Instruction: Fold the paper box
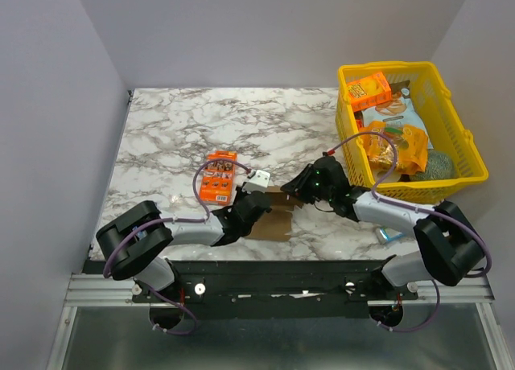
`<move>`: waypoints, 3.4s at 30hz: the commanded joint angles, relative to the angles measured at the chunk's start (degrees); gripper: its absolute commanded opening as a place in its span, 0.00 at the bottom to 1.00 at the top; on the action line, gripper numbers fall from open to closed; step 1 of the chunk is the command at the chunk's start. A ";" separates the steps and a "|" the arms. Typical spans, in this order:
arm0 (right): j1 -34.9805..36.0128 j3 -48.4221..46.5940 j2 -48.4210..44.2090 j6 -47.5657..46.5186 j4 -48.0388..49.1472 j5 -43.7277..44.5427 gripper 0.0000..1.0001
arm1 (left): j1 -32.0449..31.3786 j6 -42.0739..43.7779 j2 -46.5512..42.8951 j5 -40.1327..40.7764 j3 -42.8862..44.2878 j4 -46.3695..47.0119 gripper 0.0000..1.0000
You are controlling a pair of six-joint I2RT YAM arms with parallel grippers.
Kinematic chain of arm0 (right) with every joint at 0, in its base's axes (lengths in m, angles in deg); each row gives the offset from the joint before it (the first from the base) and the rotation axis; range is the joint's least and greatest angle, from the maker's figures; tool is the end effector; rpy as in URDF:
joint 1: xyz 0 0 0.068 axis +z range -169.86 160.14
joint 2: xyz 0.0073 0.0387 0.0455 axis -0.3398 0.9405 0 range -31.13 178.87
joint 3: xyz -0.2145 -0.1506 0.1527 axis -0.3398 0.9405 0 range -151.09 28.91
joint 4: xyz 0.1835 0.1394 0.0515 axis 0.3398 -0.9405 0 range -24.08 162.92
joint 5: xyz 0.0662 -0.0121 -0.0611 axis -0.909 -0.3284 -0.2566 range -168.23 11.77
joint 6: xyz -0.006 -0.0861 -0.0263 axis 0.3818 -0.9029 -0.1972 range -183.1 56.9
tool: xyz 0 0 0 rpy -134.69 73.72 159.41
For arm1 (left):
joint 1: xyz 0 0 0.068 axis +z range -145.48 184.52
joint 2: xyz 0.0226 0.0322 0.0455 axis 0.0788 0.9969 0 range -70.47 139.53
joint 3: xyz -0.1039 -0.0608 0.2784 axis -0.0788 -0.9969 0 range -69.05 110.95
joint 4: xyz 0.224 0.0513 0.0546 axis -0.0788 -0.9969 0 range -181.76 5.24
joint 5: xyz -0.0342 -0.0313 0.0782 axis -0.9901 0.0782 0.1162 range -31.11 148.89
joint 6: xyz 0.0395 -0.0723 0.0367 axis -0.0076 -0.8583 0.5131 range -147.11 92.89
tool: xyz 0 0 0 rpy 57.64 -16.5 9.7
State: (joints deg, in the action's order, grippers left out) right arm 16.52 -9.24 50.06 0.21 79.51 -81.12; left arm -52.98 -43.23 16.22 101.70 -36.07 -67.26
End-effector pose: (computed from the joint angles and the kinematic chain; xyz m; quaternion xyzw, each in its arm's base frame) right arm 0.2384 0.1808 0.2089 0.1967 0.8706 0.3588 0.2733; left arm 0.2007 -0.2131 0.1897 0.1390 0.8352 0.0083 0.5321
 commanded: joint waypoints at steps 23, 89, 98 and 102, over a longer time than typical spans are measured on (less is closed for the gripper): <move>-1.14 7.21 -1.82 12.28 15.47 -1.85 0.05 | -0.69 0.48 -3.46 -2.11 -2.65 -2.64 0.00; 12.04 -2.11 3.90 -5.65 -4.22 16.69 0.52 | 13.20 -5.77 -15.43 -18.03 -9.24 -1.32 0.00; 21.97 -6.49 0.02 -4.78 -16.87 27.85 0.48 | 14.43 -5.68 -13.83 -19.08 -7.92 -2.56 0.00; 24.61 -7.46 -0.59 -2.58 -19.67 30.40 0.43 | 14.60 -5.68 -14.36 -18.99 -8.36 -2.56 0.00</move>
State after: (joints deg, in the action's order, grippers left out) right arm 39.07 -14.35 51.17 -5.03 64.58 -57.58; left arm -38.81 -49.04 2.30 83.25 -44.53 -68.57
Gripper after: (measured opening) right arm 0.445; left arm 0.141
